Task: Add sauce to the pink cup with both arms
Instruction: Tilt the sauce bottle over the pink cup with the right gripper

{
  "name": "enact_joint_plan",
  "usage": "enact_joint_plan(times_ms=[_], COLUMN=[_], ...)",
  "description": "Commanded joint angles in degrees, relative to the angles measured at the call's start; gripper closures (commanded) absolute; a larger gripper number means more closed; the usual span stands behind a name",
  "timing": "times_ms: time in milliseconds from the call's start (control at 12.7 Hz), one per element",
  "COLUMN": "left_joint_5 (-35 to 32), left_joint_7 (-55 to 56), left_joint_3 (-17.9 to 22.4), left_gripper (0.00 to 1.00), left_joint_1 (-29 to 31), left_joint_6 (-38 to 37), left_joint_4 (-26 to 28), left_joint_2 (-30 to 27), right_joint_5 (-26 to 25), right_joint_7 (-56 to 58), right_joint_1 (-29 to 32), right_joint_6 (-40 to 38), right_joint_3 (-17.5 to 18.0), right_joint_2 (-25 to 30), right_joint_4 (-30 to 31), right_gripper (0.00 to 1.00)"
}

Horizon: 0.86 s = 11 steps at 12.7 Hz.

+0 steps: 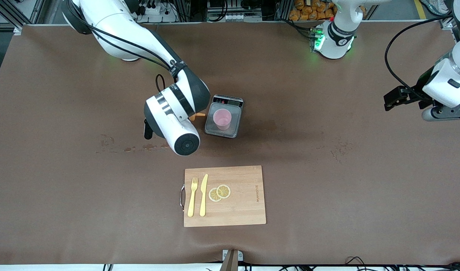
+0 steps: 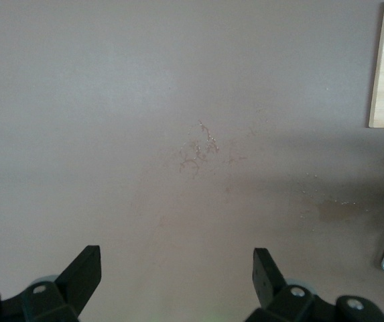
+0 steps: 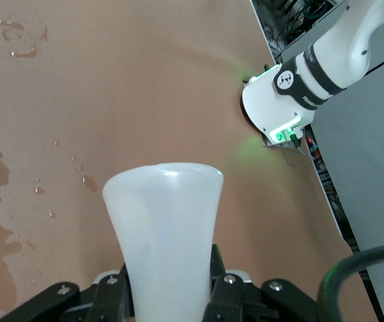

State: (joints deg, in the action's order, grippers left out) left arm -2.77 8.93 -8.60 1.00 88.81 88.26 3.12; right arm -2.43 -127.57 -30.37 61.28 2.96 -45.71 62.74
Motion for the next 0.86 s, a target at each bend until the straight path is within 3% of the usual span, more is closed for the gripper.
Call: enact_joint_plan(times_ms=[0,549,785], left_joint_5=[1.9,3.1,2.8], left_joint_7=[-1.4,-1.2,-1.1], left_joint_3=[0.3,0.7,0.6], left_gripper=[0.00,0.00,0.00], left_joint_1=[0.1,0.9,0.8], left_joint_6=[-1.3,-1.3,-1.3], left_joint_4=[1.3,2.4,2.5], left_joint_2=[-2.4,-2.9,-2.9], right_joint_5=[-2.4,-2.4,-1.2], right_joint_7=[-1.0,-1.0,0.0], right_joint_1=[-1.5,-1.4,0.7], right_joint_6=[-1.6,-1.3,-0.6], right_joint_3=[-0.4,-0.4,-0.1], right_joint_2=[-0.3,-0.7,-0.4], right_joint_4=[-0.3,-0.2,-0.2], right_gripper=[0.60,0.68,0.61])
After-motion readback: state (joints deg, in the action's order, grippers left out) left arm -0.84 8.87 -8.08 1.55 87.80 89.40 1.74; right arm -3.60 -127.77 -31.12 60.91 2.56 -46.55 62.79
